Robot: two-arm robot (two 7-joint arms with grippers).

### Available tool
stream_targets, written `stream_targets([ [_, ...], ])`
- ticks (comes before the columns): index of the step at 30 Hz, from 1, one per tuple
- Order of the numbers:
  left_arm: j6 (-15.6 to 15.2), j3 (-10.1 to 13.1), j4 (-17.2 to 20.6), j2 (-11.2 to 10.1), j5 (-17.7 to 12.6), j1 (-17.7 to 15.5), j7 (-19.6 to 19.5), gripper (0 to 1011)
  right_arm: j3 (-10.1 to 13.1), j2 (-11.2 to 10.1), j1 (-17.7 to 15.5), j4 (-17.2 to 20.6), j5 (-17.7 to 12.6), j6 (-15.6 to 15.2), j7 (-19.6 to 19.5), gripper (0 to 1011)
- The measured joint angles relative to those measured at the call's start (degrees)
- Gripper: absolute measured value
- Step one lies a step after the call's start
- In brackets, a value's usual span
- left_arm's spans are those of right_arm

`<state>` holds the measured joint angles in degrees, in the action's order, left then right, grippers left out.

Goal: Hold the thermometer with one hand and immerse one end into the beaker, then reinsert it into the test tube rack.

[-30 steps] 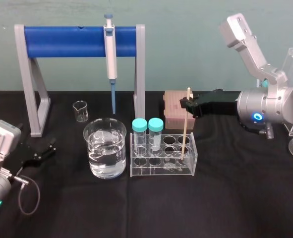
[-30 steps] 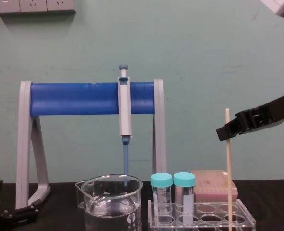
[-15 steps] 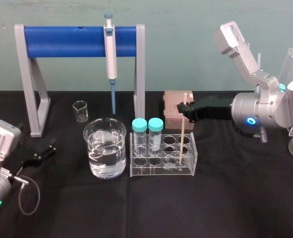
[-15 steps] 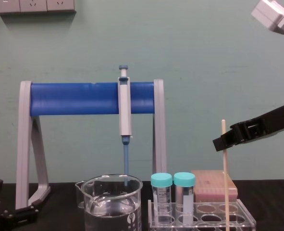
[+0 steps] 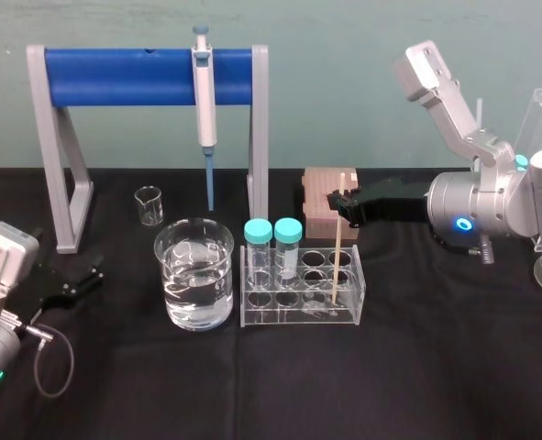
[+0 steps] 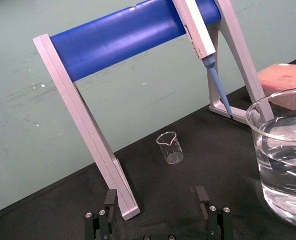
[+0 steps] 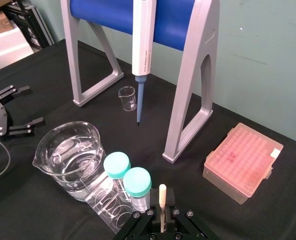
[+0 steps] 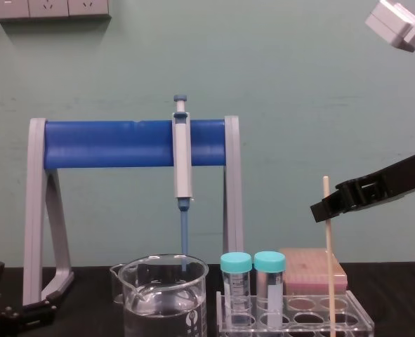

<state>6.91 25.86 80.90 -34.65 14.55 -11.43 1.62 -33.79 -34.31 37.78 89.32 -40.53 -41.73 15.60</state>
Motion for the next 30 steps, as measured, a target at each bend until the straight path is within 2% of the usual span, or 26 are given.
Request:
stream_targets([
  [9,0.0,0.0,0.0,0.0,0.0,0.0,0.0,1004,0.0,-0.1,0.0,0.1,-0.1,0.0,0.0,48],
  [16,0.0,0.0,0.0,0.0,0.0,0.0,0.0,1004,0.1,-0.1,0.0,0.1,-0.2,0.0,-0.1,242],
  [17,0.0,0.0,0.0,0.0,0.0,0.0,0.0,1004,0.1,-0.1,0.0,0.1,-0.2,0.0,-0.1,299],
  [18,0.0,0.0,0.0,0.0,0.0,0.0,0.0,1004,0.1,-0.1,0.0,0.1,-0.2,0.0,-0.1,299],
  [20,0.0,0.0,0.0,0.0,0.0,0.0,0.0,1004,0.1,-0.1,0.0,0.2,-0.2,0.0,-0.1,400],
  [23,0.0,0.0,0.0,0.0,0.0,0.0,0.0,1004,0.1,-0.1,0.0,0.2,-0.3,0.0,-0.1,461],
  [24,0.0,0.0,0.0,0.0,0.0,0.0,0.0,1004,0.1,-0.1,0.0,0.2,-0.3,0.0,-0.1,522],
  [27,0.0,0.0,0.0,0.0,0.0,0.0,0.0,1004,0.1,-0.1,0.0,0.2,-0.3,0.0,-0.1,583],
  [28,0.0,0.0,0.0,0.0,0.0,0.0,0.0,1004,0.1,-0.1,0.0,0.2,-0.3,0.0,-0.1,644],
  [30,0.0,0.0,0.0,0.0,0.0,0.0,0.0,1004,0.1,-0.1,0.0,0.2,-0.3,0.0,-0.1,687],
])
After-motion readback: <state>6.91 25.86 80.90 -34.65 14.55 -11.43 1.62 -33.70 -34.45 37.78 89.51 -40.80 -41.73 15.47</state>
